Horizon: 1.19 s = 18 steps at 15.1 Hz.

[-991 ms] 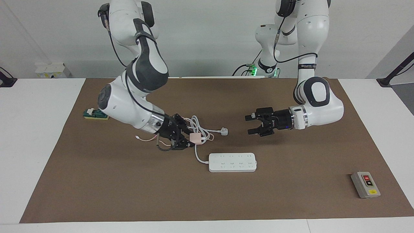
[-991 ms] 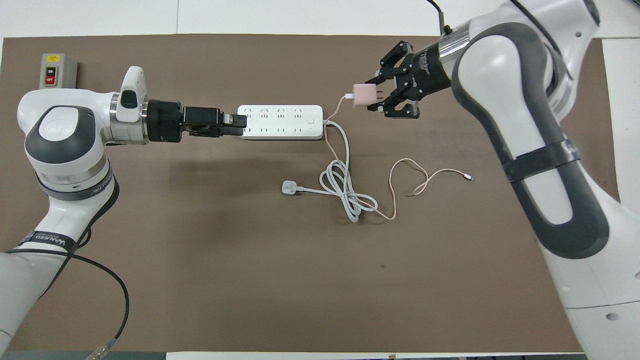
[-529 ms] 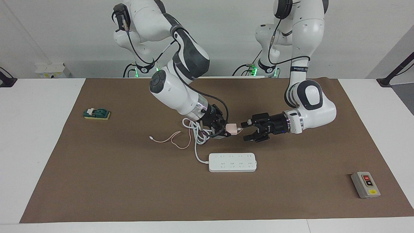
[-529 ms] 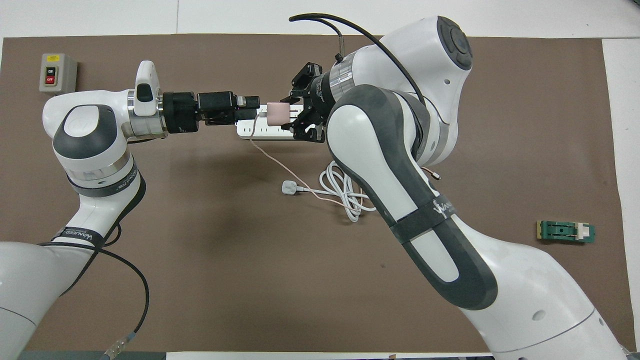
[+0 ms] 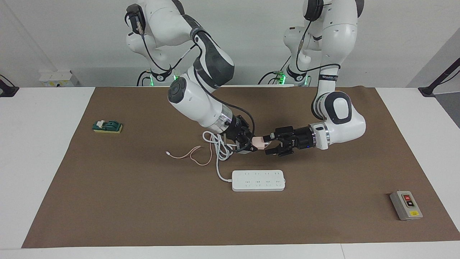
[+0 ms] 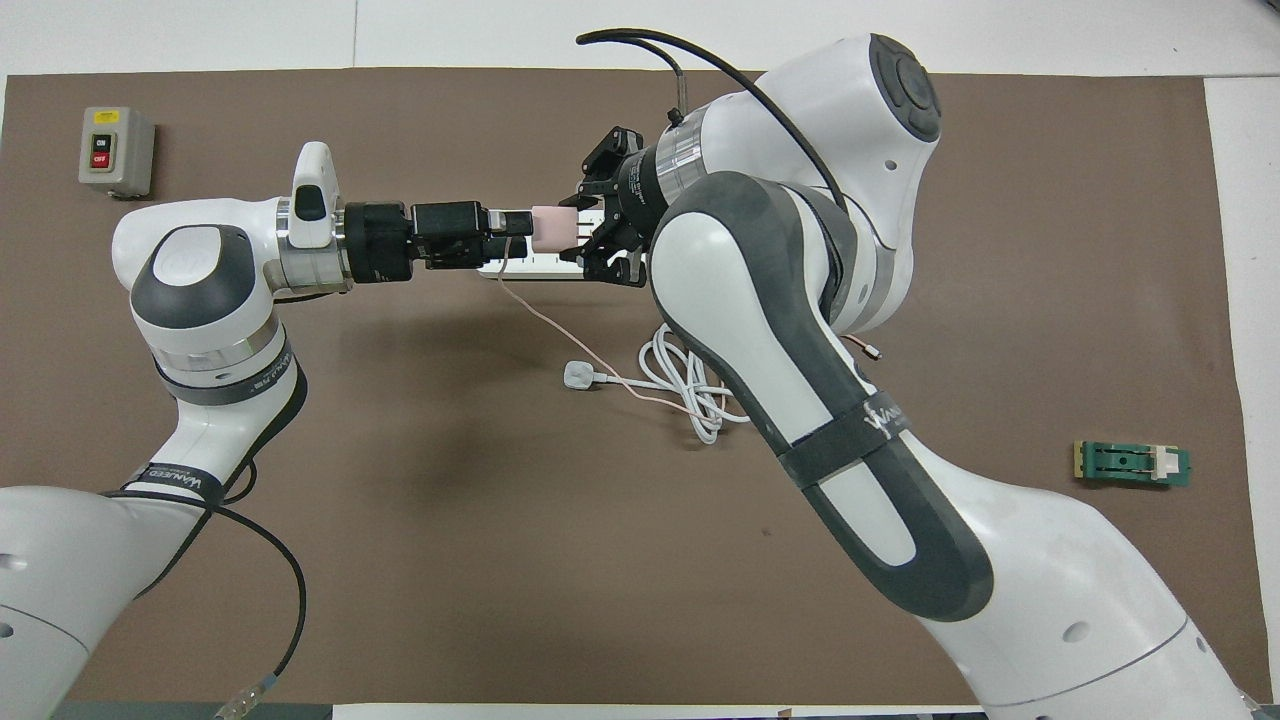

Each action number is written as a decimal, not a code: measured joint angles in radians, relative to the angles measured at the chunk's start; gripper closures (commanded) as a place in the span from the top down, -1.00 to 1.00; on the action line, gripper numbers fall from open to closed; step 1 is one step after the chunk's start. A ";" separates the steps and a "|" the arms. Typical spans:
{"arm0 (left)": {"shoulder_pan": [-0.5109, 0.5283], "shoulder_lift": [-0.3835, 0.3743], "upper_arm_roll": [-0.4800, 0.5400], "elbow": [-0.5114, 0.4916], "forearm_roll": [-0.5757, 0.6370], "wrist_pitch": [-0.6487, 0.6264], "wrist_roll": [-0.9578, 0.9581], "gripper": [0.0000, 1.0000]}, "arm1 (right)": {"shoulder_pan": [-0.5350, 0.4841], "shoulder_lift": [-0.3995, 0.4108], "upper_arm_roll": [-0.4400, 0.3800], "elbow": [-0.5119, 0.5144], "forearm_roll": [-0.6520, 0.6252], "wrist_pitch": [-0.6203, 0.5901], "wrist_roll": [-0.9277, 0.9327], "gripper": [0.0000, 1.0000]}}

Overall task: Plug charger into power strip
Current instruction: 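Carry the pink charger to the left gripper and hand it over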

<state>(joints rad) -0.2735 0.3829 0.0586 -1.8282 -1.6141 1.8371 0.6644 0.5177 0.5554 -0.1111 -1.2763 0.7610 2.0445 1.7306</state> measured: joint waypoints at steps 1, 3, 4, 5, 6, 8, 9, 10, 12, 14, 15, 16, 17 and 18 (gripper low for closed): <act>0.000 -0.001 -0.004 0.000 -0.008 -0.014 -0.018 1.00 | 0.000 0.000 0.000 0.000 0.000 0.000 0.000 -1.00; -0.001 -0.003 -0.008 0.000 -0.015 -0.030 -0.067 1.00 | 0.000 0.001 0.000 0.000 0.000 0.000 0.000 -1.00; -0.001 -0.004 -0.009 0.000 -0.016 -0.033 -0.078 1.00 | 0.000 0.001 0.000 0.000 0.000 0.000 0.000 -1.00; -0.001 -0.004 -0.009 0.000 -0.017 -0.037 -0.085 0.88 | 0.000 0.002 0.000 0.000 0.000 0.000 0.000 -1.00; -0.001 -0.004 -0.009 0.000 -0.017 -0.045 -0.088 0.67 | 0.000 0.002 0.000 0.000 0.000 0.000 0.000 -1.00; -0.002 -0.005 -0.009 0.000 -0.017 -0.054 -0.090 0.51 | 0.000 0.002 0.000 0.000 0.000 0.000 0.000 -1.00; -0.002 -0.005 -0.009 0.000 -0.019 -0.054 -0.091 0.39 | 0.000 0.002 0.000 0.000 0.000 0.000 0.000 -1.00; -0.002 -0.005 -0.009 0.000 -0.022 -0.055 -0.092 0.20 | 0.000 0.002 0.000 0.000 0.000 0.000 0.000 -1.00; -0.003 -0.005 -0.010 0.000 -0.028 -0.058 -0.093 -0.17 | 0.000 0.002 0.000 0.000 0.000 0.000 0.000 -1.00; -0.004 -0.005 -0.010 -0.001 -0.028 -0.062 -0.094 -0.42 | 0.000 0.002 0.000 0.001 0.001 0.000 0.000 -1.00; -0.004 -0.004 -0.007 -0.003 -0.028 -0.061 -0.094 -0.60 | -0.001 0.001 0.000 0.007 0.002 0.000 0.001 -1.00; -0.003 -0.004 -0.005 -0.004 -0.028 -0.063 -0.093 -0.70 | -0.001 0.001 -0.001 0.010 0.003 0.000 0.001 -1.00; -0.003 -0.005 -0.004 -0.004 -0.028 -0.063 -0.093 -0.78 | -0.001 0.001 -0.001 0.011 0.003 0.000 0.002 -1.00; -0.003 -0.005 -0.004 -0.004 -0.028 -0.063 -0.093 -0.91 | -0.001 0.002 -0.001 0.011 0.003 0.000 0.002 -1.00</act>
<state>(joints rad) -0.2763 0.3781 0.0543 -1.8323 -1.6423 1.7740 0.5715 0.5167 0.5569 -0.1119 -1.2654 0.7639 2.0441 1.7323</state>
